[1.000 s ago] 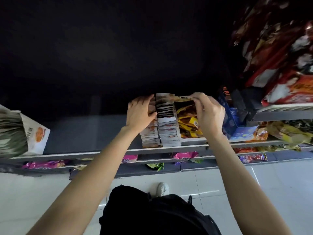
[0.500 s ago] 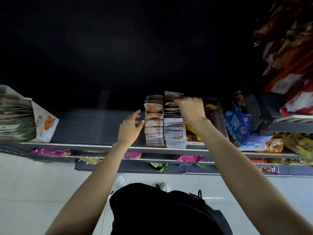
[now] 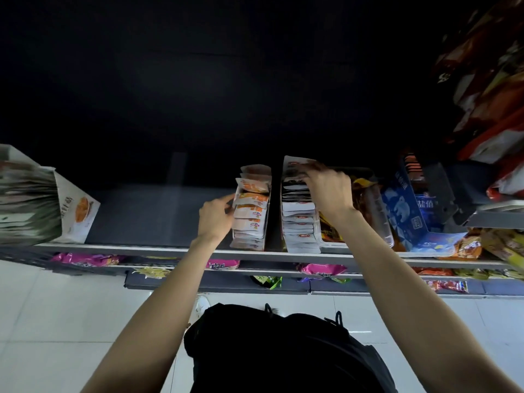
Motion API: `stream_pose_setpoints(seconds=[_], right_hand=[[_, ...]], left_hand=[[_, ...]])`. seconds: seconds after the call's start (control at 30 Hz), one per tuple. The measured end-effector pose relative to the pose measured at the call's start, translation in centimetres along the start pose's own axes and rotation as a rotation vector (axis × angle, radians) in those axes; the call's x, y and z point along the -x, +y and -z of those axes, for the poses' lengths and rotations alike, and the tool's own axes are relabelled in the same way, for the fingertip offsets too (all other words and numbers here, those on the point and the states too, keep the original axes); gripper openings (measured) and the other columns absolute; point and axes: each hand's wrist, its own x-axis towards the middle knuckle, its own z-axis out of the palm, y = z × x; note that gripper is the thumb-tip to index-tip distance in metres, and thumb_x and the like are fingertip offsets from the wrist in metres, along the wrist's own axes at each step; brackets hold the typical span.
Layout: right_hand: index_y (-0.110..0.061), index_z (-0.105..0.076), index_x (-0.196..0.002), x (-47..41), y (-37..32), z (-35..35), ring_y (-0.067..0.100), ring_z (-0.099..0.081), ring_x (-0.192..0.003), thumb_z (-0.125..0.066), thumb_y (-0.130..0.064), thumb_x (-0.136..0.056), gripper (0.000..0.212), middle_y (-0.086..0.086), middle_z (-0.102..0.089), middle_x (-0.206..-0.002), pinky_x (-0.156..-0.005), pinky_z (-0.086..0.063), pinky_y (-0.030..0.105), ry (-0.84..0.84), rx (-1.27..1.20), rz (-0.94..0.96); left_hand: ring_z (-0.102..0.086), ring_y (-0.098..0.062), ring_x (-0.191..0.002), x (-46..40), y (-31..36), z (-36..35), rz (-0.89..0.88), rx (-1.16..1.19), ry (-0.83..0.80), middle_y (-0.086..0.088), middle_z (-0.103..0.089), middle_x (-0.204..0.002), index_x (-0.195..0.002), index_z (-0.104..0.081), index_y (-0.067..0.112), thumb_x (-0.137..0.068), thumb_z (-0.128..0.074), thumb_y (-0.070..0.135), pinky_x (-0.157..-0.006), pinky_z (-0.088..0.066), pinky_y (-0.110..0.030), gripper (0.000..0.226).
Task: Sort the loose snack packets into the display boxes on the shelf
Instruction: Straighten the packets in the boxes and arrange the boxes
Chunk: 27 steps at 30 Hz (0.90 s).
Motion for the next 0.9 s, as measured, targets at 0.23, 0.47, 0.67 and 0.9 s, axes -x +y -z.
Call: stream_pose_setpoints(seconds=[0.23,0.47,0.67,0.9], right_hand=[[-0.010,-0.062,-0.118,3.6,0.7,-1.7,0.035,-0.060,-0.098,-0.069,-0.009,-0.082,0.036,0.014,-0.064,-0.107,-0.081,-0.054,0.044,0.251,-0.400,-0.109],[-0.014,-0.052,-0.130,5.9,0.8,-2.5,0.037,-0.041,-0.125,-0.077,-0.020,-0.076,0.060,0.018,-0.044,-0.136,-0.099,-0.043,0.047,0.159,-0.395,0.017],[-0.018,-0.049,-0.130,5.3,0.9,-3.2,0.041,-0.034,-0.131,-0.084,-0.029,-0.066,0.075,0.022,-0.042,-0.136,-0.105,-0.035,0.052,0.124,-0.199,0.096],[-0.020,-0.055,-0.128,1.8,1.6,-2.8,0.037,-0.039,-0.133,-0.079,-0.019,-0.073,0.061,0.014,-0.046,-0.141,-0.104,-0.037,0.050,0.086,-0.171,0.206]], left_hand=[[-0.066,-0.023,-0.100,0.2,-3.0,1.9,0.058,-0.026,0.022,-0.007,-0.070,-0.108,-0.131,-0.055,0.020,-0.094,-0.055,0.012,-0.094,-0.046,-0.033,0.038],[-0.063,-0.012,-0.080,3.9,0.9,0.7,-0.216,-0.004,0.410,-0.004,-0.065,-0.101,-0.116,-0.059,0.008,-0.086,-0.061,0.003,-0.074,-0.053,-0.024,0.030],[-0.062,-0.021,-0.107,3.4,4.9,-6.3,-0.018,0.161,-0.078,-0.010,-0.054,-0.133,-0.147,-0.024,0.013,-0.090,-0.061,0.020,-0.090,-0.053,-0.034,0.068],[-0.063,-0.020,-0.071,1.6,5.9,-8.0,0.024,-0.042,-0.280,-0.013,-0.067,-0.093,-0.152,-0.002,0.017,-0.092,-0.054,0.011,-0.063,-0.049,-0.025,0.079]])
